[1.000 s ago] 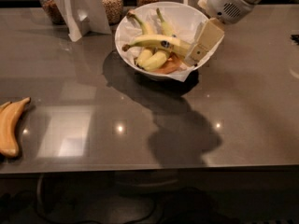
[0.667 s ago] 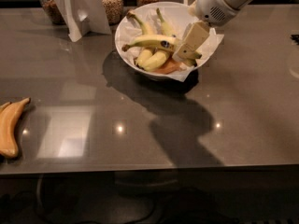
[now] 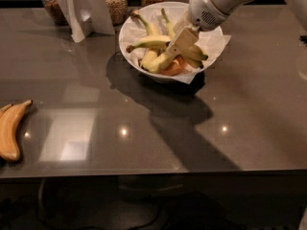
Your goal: Pick banana from white bowl
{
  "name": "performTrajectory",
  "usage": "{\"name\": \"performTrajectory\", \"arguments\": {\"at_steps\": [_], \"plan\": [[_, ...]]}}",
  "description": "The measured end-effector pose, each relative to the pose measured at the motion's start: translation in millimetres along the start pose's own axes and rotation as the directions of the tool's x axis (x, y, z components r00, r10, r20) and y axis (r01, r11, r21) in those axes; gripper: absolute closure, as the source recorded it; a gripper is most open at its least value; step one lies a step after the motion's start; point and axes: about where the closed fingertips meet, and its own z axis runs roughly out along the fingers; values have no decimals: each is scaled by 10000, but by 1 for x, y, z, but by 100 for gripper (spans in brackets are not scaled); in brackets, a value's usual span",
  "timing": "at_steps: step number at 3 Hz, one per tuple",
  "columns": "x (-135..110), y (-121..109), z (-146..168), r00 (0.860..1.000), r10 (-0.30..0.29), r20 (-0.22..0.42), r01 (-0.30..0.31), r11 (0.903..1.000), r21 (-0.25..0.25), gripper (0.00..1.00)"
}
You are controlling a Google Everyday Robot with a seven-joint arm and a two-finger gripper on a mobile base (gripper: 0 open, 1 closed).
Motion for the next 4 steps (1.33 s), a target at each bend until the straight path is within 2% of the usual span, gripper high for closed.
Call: {"name": "performTrajectory", "arguments": {"at_steps": [1,2,3,4], "plan": [[-2,-13,19,9999,143,26,-142,9998,-126,41],[-1,-20,24,9998,207,-8,-207,9997,-107,42],[3,-23,29,9995,299,-108,-300,9994,-141,48],[3,-23,29,9995,298,-112,-299,9994,-143,66]]}}
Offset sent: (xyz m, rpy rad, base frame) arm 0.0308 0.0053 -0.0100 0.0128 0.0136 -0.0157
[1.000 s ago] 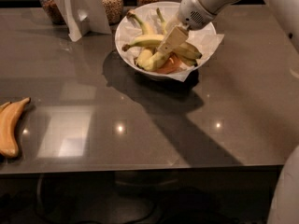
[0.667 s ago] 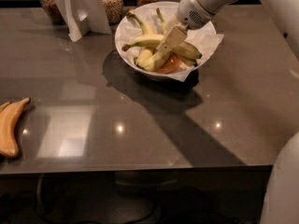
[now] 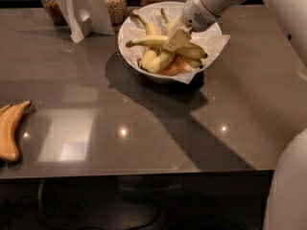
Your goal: Pick banana from white bowl
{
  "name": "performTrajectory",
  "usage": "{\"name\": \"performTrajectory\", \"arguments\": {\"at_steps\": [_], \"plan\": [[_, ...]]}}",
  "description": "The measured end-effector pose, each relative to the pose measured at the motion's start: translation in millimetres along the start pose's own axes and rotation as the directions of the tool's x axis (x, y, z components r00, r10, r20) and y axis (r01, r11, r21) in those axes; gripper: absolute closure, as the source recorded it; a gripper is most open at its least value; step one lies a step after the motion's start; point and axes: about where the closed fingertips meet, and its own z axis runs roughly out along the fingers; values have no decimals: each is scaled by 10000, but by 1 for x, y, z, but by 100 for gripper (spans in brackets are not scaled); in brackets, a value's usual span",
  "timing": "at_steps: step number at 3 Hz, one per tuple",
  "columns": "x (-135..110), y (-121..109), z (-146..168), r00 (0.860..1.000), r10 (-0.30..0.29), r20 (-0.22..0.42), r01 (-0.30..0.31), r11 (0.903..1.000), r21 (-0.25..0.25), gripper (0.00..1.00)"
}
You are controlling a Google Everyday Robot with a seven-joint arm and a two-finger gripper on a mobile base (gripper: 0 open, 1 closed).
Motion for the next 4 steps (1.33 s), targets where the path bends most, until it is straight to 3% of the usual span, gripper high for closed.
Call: {"name": "performTrajectory", "arguments": {"at_steps": [1,2,4], "plan": [[6,4,1,9995,-90,-291,86,9999,-134,89],[4,14,-10,9955,-597,-742,578,9979,-279,100],[-2,39,-57,9625,-2026,-1804,1973,9792,-472,100]]}}
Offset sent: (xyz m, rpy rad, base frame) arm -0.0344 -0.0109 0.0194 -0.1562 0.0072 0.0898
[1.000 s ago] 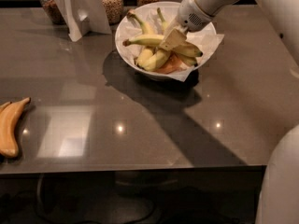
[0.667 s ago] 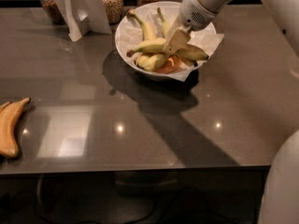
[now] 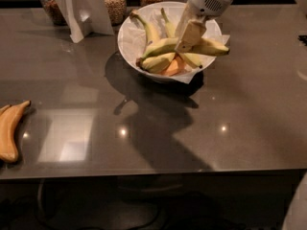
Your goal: Pick banana from white bowl
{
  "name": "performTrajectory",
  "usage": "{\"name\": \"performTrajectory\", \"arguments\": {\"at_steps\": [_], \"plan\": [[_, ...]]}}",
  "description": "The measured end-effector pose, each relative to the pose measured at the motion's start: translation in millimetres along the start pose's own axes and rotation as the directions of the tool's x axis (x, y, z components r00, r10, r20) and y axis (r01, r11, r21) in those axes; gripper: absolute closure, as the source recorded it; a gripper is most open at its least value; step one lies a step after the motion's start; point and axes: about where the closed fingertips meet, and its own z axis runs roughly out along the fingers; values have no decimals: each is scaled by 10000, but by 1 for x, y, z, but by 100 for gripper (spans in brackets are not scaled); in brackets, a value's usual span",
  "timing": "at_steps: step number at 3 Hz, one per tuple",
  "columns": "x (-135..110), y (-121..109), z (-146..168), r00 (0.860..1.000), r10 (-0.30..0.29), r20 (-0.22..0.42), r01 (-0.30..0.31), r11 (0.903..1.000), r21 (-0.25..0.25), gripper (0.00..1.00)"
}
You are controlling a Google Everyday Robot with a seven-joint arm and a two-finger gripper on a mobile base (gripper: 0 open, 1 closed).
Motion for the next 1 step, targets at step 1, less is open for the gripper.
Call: {"name": "performTrajectory", "arguments": {"at_steps": [1], "plan": [[4,18,-26,9990,-421,-127,420,9991,-12,100]]}}
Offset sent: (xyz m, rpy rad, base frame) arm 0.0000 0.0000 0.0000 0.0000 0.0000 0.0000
